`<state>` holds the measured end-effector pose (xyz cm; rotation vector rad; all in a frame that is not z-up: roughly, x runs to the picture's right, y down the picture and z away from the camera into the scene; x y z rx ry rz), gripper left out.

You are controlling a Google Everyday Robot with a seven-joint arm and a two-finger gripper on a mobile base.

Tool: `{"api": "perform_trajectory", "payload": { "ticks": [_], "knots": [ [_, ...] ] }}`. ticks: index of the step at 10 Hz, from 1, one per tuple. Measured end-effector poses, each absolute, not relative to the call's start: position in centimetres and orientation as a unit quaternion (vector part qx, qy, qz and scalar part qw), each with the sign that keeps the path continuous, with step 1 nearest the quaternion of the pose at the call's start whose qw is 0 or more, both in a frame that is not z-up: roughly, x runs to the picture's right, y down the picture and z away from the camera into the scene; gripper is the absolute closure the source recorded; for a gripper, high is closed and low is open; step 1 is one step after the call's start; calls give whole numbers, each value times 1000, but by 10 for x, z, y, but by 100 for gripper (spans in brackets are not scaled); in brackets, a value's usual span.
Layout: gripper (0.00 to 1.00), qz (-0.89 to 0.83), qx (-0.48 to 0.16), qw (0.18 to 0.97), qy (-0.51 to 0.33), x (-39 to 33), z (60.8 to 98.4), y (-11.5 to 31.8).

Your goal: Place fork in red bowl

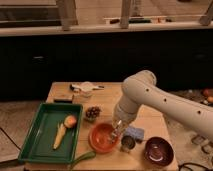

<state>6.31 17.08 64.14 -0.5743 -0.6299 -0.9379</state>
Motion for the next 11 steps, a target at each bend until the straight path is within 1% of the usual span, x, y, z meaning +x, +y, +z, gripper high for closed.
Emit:
{"api": "perform_trajectory", "payload": {
  "ticks": [11],
  "knots": [
    [100,-443,-270,802,-295,59,643,170]
  ]
}}
